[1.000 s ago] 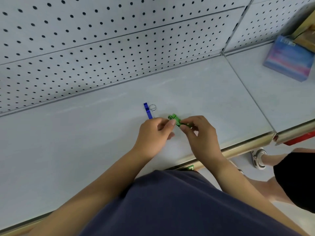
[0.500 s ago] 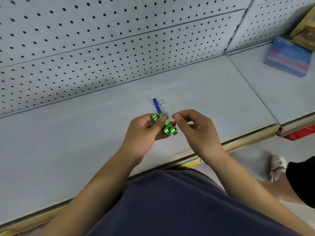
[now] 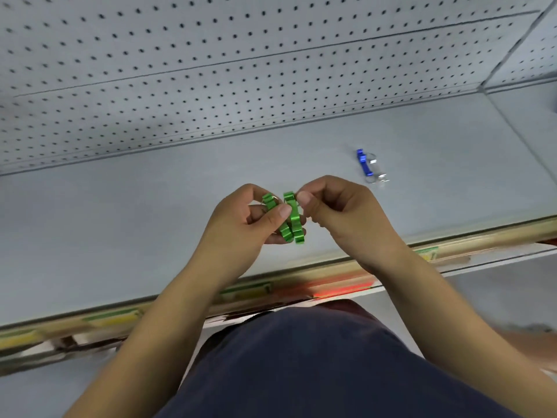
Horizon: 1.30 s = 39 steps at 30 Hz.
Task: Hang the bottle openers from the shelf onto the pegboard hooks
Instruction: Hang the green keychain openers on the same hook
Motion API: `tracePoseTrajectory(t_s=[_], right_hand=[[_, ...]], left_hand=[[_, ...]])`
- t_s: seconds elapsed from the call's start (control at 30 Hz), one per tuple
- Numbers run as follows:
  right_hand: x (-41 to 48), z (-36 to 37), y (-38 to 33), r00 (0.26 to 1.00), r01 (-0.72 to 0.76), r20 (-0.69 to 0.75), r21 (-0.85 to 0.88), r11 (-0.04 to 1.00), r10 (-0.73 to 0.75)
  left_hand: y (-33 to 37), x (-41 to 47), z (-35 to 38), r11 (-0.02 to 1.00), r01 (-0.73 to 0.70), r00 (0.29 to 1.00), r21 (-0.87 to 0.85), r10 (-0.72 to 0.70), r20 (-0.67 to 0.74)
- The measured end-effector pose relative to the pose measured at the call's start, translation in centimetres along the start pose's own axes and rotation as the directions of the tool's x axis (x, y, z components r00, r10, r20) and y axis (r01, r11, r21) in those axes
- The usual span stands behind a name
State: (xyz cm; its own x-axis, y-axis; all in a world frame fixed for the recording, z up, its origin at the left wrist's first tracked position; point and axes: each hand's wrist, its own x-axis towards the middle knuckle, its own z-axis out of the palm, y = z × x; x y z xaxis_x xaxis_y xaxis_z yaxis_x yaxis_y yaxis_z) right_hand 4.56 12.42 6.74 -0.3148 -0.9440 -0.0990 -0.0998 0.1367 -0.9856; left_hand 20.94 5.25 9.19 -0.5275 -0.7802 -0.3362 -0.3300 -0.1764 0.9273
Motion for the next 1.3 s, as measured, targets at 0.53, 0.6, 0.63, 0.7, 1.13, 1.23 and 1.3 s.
tracePoseTrajectory(t_s=[0.53, 0.6, 0.63, 0.7, 1.13, 1.23, 1.3], right_hand=[[-1.6, 10.9, -5.9, 0.981, 0.194, -0.017, 0.018, 0.981, -0.193], [-1.6, 11.8, -6.5, 0.979, 0.198, -0.051, 0.021, 0.980, -0.197], [-1.6, 12.2, -6.9, 0.978, 0.202, -0.065, 0.028, 0.979, -0.200], [-1.4, 12.9, -7.6, 0.973, 0.216, -0.085, 0.030, 0.976, -0.213], [-0.7, 15.1, -14.3, 0.908, 0.396, -0.130, -0.051, 0.917, -0.399], [-0.8, 15.5, -16.5, 0.876, 0.469, -0.109, -0.043, 0.882, -0.471], [-0.5, 15.9, -17.7, 0.852, 0.510, -0.100, -0.069, 0.858, -0.514]], left_hand=[[-2.2, -6.6, -12.4, 0.985, -0.169, 0.969, -0.040, 0.159, -0.191], [-2.0, -6.8, -13.2, 0.981, -0.187, 0.967, -0.044, 0.176, -0.187], [-1.9, -6.9, -13.6, 0.979, -0.197, 0.965, -0.050, 0.185, -0.187], [-1.7, -7.0, -14.3, 0.973, -0.219, 0.960, -0.068, 0.203, -0.192], [2.5, -7.4, -17.9, 0.895, -0.443, 0.867, -0.047, 0.415, -0.276], [3.9, -7.9, -18.5, 0.851, -0.515, 0.826, -0.100, 0.463, -0.322], [4.7, -8.3, -18.9, 0.832, -0.546, 0.796, -0.099, 0.478, -0.371]])
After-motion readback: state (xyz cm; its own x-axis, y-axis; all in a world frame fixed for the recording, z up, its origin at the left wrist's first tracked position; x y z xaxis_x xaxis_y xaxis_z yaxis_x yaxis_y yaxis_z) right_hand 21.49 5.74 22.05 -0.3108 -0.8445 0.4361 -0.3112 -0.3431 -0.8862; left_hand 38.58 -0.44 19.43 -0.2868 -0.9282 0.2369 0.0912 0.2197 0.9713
